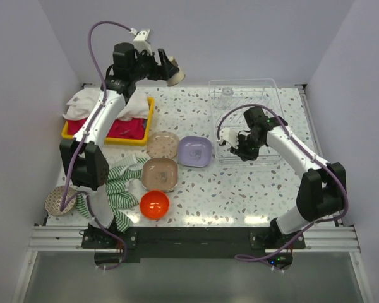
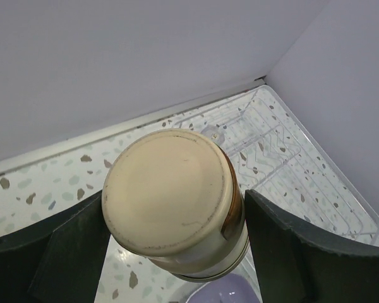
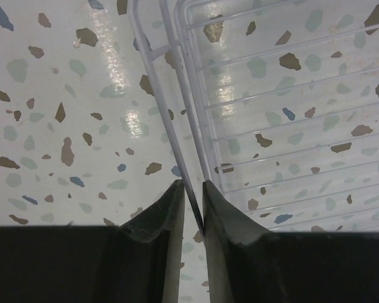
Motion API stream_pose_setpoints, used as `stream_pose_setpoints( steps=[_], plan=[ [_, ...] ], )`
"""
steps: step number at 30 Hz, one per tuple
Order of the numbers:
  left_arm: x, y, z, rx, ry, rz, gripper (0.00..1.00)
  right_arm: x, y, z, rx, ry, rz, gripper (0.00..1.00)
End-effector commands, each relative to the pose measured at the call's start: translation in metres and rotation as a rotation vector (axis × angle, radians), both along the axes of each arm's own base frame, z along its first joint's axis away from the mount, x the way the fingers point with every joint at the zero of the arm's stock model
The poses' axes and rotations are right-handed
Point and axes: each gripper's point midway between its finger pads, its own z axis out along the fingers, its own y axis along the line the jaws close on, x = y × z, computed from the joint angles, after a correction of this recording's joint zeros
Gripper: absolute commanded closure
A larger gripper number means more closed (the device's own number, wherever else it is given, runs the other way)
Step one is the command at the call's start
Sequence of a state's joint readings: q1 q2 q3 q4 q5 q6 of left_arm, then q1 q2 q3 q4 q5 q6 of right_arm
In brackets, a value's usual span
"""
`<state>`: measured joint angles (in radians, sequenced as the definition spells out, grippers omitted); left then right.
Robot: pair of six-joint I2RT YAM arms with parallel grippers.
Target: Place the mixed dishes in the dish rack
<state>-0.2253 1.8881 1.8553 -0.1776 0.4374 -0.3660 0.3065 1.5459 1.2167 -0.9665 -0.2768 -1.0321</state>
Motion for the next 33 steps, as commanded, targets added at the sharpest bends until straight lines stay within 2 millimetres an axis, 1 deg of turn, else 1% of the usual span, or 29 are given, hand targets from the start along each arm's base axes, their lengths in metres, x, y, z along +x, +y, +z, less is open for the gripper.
stream_pose_setpoints(
  steps=[1,2,3,4,6,7,8,9,10,12,13,15,16,17,18,19,20,21,22,24,25,26,27,28,29,30,31,32,33],
  plan=[
    [0.013,-0.035,0.044,0.050,-0.241,-0.142,1.00,-0.020,-0.013,-0.005,-0.048,0.042,0.028,0.87],
    [0.014,-0.041,0.055,0.063,-0.288,-0.149,1.00,-0.025,-0.014,-0.004,-0.049,0.040,0.035,0.88],
    [0.016,-0.048,0.057,0.098,-0.331,-0.158,1.00,-0.031,-0.016,0.002,-0.044,0.026,0.040,0.89],
    [0.018,-0.063,0.052,0.115,-0.348,-0.166,1.00,-0.039,-0.018,-0.002,-0.048,0.041,0.042,0.90],
    [0.019,-0.078,0.060,0.165,-0.439,-0.174,1.00,-0.052,-0.020,0.001,-0.057,0.052,0.056,0.92],
    [0.017,-0.096,0.055,0.185,-0.461,-0.188,1.00,-0.060,-0.021,-0.002,-0.065,0.067,0.060,0.92],
    [0.017,-0.104,0.054,0.192,-0.478,-0.192,1.00,-0.065,-0.022,-0.001,-0.066,0.071,0.065,0.93],
    [0.018,-0.111,0.060,0.224,-0.557,-0.197,1.00,-0.071,-0.022,0.002,-0.066,0.064,0.074,0.93],
    [0.016,-0.127,0.053,0.230,-0.565,-0.215,1.00,-0.077,-0.024,0.000,-0.074,0.073,0.078,0.93],
    [0.014,-0.143,0.053,0.242,-0.610,-0.234,1.00,-0.085,-0.026,0.000,-0.084,0.073,0.087,0.93],
    [0.012,-0.162,0.040,0.247,-0.603,-0.262,1.00,-0.090,-0.029,0.000,-0.088,0.071,0.084,0.93],
    [0.008,-0.178,0.039,0.249,-0.627,-0.279,1.00,-0.096,-0.032,-0.001,-0.097,0.074,0.085,0.93],
    [0.002,-0.197,0.026,0.252,-0.620,-0.308,1.00,-0.101,-0.033,-0.002,-0.099,0.079,0.083,0.93],
    [0.000,-0.205,0.025,0.257,-0.633,-0.317,1.00,-0.103,-0.034,-0.002,-0.101,0.081,0.083,0.92],
    [-0.003,-0.214,0.022,0.265,-0.650,-0.326,1.00,-0.106,-0.035,-0.002,-0.104,0.086,0.079,0.89],
    [-0.006,-0.230,0.009,0.266,-0.645,-0.343,1.00,-0.107,-0.036,-0.002,-0.104,0.088,0.071,0.83],
    [-0.008,-0.238,0.009,0.260,-0.659,-0.350,1.00,-0.108,-0.036,0.003,-0.098,0.077,0.059,0.71],
    [-0.008,-0.245,0.008,0.259,-0.675,-0.353,1.00,-0.111,-0.037,0.006,-0.096,0.080,0.050,0.55],
    [-0.007,-0.258,-0.009,0.267,-0.665,-0.359,1.00,-0.109,-0.035,0.015,-0.084,0.058,0.046,0.48],
    [-0.007,-0.271,-0.004,0.270,-0.717,-0.341,1.00,-0.114,-0.035,0.030,-0.062,0.032,0.032,0.38],
    [-0.008,-0.283,-0.018,0.283,-0.717,-0.340,1.00,-0.111,-0.033,0.040,-0.047,0.005,0.025,0.37],
    [-0.008,-0.288,-0.011,0.292,-0.764,-0.328,1.00,-0.113,-0.033,0.048,-0.036,-0.007,0.009,0.36],
    [-0.009,-0.295,-0.015,0.297,-0.775,-0.325,1.00,-0.118,-0.033,0.054,-0.031,0.002,0.001,0.35],
    [-0.010,-0.304,-0.027,0.306,-0.773,-0.319,1.00,-0.115,-0.031,0.067,-0.011,-0.022,-0.011,0.34],
    [-0.011,-0.309,-0.023,0.299,-0.802,-0.309,1.00,-0.116,-0.030,0.074,0.003,-0.028,-0.043,0.34],
    [-0.015,-0.316,-0.026,0.297,-0.809,-0.311,1.00,-0.118,-0.030,0.081,0.016,-0.043,-0.060,0.34],
    [-0.012,-0.321,-0.039,0.307,-0.802,-0.307,1.00,-0.116,-0.028,0.092,0.036,-0.071,-0.068,0.35],
    [-0.012,-0.324,-0.037,0.304,-0.825,-0.301,1.00,-0.116,-0.028,0.098,0.051,-0.081,-0.101,0.35],
    [-0.015,-0.329,-0.040,0.307,-0.833,-0.304,1.00,-0.116,-0.028,0.103,0.056,-0.090,-0.114,0.35]
  ],
)
